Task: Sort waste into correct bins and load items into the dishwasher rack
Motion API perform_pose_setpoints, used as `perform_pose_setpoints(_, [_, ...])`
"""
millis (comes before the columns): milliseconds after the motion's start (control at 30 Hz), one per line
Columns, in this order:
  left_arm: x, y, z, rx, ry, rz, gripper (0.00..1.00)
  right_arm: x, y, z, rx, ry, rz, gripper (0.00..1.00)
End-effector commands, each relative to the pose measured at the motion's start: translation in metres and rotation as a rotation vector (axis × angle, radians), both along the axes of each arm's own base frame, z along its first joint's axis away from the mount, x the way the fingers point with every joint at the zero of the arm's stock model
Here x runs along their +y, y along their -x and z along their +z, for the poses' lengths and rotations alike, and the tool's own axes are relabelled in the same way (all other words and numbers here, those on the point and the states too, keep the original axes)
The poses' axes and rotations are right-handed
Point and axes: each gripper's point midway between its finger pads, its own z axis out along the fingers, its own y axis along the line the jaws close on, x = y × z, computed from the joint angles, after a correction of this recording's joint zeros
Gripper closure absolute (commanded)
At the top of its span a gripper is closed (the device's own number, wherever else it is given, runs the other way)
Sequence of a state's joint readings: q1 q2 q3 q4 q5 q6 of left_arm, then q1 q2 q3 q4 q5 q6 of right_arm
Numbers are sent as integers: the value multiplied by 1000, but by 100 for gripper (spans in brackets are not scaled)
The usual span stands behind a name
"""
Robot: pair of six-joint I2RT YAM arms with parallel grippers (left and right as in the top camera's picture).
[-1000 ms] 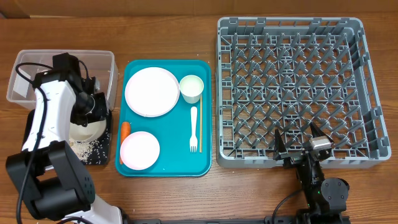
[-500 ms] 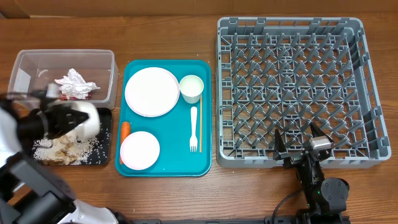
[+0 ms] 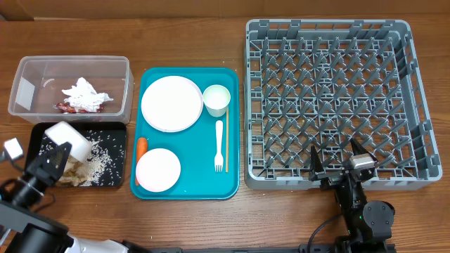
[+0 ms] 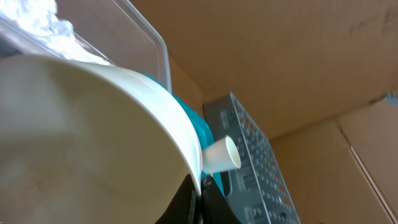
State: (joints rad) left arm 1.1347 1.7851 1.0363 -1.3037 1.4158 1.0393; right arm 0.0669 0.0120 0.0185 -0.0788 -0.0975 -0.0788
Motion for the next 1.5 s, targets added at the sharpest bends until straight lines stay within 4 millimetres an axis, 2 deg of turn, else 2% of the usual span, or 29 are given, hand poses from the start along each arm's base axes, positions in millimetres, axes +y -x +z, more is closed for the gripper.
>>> perform_pose_setpoints(0, [10, 5, 9, -150, 12, 112, 96, 1, 0, -3, 0, -3, 6, 0])
perform_pose_setpoints(300, [12, 6, 6, -162, 3, 121, 96, 1, 0, -3, 0, -3, 6, 0])
perform_pose_setpoints(600, [-4, -7, 7, -158, 16, 50, 96, 1, 0, -3, 0, -3, 6, 0])
perform_pose_setpoints(800, [-5, -15, 7, -144, 44, 22, 96, 1, 0, -3, 0, -3, 6, 0])
perform_pose_setpoints(1033, [-8, -16, 7, -139, 55, 14, 96, 1, 0, -3, 0, -3, 6, 0])
perform_pose_setpoints(1100, [-10, -16, 10, -103, 119, 16, 96, 1, 0, -3, 0, -3, 6, 0])
perform_pose_setpoints(1167, [-9, -16, 9, -135, 51, 9, 96, 1, 0, -3, 0, -3, 6, 0])
perform_pose_setpoints(1267, [-7, -17, 11, -108, 111, 15, 96, 1, 0, -3, 0, -3, 6, 0])
perform_pose_setpoints(1467, [-11, -18, 12, -108, 111, 5, 96, 1, 0, -3, 0, -3, 6, 0])
